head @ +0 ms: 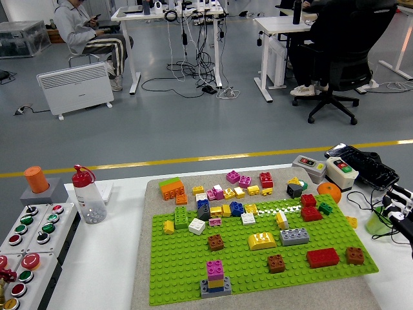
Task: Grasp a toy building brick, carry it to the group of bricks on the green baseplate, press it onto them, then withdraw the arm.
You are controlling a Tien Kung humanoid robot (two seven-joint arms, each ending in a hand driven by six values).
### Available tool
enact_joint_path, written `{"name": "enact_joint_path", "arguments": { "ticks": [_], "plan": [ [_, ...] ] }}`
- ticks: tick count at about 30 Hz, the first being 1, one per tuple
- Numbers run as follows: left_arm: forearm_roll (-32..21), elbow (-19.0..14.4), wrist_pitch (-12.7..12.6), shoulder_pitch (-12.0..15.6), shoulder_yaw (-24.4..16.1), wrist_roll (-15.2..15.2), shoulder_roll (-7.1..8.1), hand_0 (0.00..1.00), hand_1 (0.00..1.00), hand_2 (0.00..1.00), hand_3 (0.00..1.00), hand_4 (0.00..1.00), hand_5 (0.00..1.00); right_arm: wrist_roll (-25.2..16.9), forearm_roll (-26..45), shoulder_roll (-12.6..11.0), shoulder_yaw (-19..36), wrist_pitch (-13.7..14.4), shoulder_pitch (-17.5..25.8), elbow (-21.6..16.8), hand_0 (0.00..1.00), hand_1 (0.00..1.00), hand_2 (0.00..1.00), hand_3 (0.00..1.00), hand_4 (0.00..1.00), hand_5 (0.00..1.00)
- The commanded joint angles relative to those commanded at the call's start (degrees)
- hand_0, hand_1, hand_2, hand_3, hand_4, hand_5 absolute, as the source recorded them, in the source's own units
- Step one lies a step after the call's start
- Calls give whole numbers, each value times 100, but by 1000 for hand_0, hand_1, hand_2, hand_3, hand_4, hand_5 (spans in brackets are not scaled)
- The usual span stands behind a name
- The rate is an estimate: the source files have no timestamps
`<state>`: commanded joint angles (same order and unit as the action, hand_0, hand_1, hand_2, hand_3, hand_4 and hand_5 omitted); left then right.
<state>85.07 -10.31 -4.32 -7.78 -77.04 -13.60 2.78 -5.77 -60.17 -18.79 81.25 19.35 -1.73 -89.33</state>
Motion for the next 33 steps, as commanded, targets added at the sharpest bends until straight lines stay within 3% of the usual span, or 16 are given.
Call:
{"name": "enact_joint_path", "arguments": {
  "ticks": [5, 12, 18, 23, 27, 29, 33],
  "plan": [
    [-27, 0, -5, -8, -1, 7, 5, 656, 684, 672, 579, 286, 998, 348, -739, -219, -171, -277, -76, -17, 840, 780, 813, 837, 669, 120],
    [-97, 0, -11, -41, 23, 13, 19, 655, 685, 672, 578, 285, 998, 763, -2232, -792, -661, -757, -353, 33, 846, 771, 770, 807, 675, 99],
    [-107, 0, -12, -64, 18, 11, 30, 656, 683, 672, 579, 286, 998, 980, -3462, -1127, -987, -1134, -529, 6, 850, 764, 756, 790, 683, 95],
    [-116, 0, -12, -85, 21, 10, 35, 656, 685, 671, 578, 286, 998, 1111, -4363, -1250, -1238, -1300, -678, -10, 852, 766, 763, 788, 688, 101],
    [-122, 0, -12, -94, 23, 11, 32, 656, 684, 672, 577, 286, 998, 1212, -4938, -1175, -1458, -1199, -845, 78, 849, 767, 761, 780, 679, 119],
    [-121, 0, -10, -97, 23, 10, 29, 656, 684, 672, 577, 286, 998, 1257, -5152, -1122, -1550, -1159, -926, 127, 849, 767, 761, 780, 679, 119],
    [-128, 0, -8, -102, 31, 8, 24, 656, 685, 672, 576, 286, 998, 1379, -5277, -1111, -1739, -1339, -1070, 135, 848, 766, 756, 776, 680, 127]
  ]
}}
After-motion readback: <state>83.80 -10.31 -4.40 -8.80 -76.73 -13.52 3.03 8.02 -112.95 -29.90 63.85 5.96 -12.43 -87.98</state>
